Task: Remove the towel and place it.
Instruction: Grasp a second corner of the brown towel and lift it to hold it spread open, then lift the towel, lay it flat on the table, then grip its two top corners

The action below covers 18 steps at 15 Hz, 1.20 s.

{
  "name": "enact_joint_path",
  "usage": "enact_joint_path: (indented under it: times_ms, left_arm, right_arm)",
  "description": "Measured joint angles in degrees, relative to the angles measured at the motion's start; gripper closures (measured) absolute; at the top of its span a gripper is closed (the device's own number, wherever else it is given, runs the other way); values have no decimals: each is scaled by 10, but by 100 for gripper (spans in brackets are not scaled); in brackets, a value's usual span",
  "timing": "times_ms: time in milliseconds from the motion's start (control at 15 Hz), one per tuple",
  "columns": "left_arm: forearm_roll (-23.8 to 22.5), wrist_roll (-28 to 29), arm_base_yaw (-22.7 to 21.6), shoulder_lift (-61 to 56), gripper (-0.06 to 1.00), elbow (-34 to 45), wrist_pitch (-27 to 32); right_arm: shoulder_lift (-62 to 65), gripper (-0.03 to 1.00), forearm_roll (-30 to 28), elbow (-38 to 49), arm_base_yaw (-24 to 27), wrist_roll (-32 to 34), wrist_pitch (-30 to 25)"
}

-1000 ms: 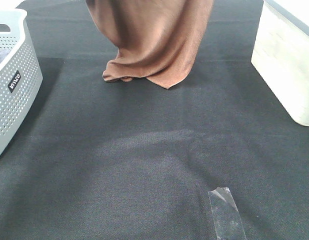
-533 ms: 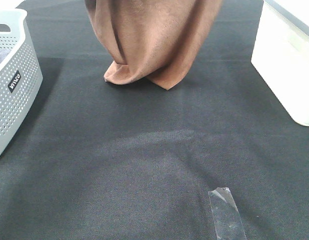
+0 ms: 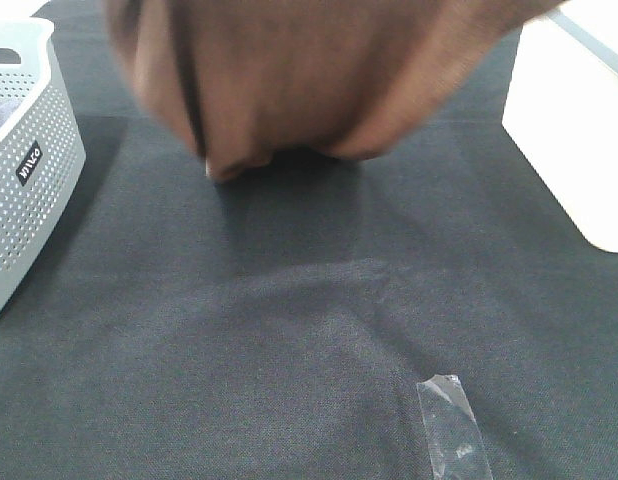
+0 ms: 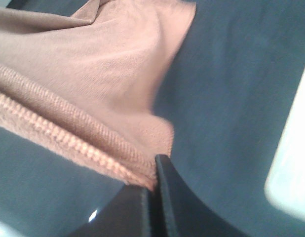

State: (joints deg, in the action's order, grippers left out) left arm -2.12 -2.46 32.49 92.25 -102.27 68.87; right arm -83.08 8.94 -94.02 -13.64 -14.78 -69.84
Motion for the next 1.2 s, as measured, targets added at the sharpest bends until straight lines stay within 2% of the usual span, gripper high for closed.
enact_joint_path:
  times_ms: [200,400,533,733,867,1133,1200]
  left_arm:
    - [27,15,13,-108,94,150,-18]
    - [73,17,16,-186,94,260,-32]
    - [93,17,16,-223,94,303,-37]
    - [155,2,16,-254,94,357,-44]
    - [182,0,17,-276,94,419,-48]
    - [238,-11,17,-305,94,506,-61]
    - [238,-11,17,-305,94,506,-61]
  right_arm:
    - [97,97,29,128,-3,25,1]
    - [168,97,52,231,-7,49,1]
    - [212,97,66,276,-7,77,3]
    - [302,97,70,350,-7,122,7]
    - [350,97,84,401,-7,144,7]
    - [408,97,98,473,-7,172,7]
    - [408,97,98,473,-7,172,7]
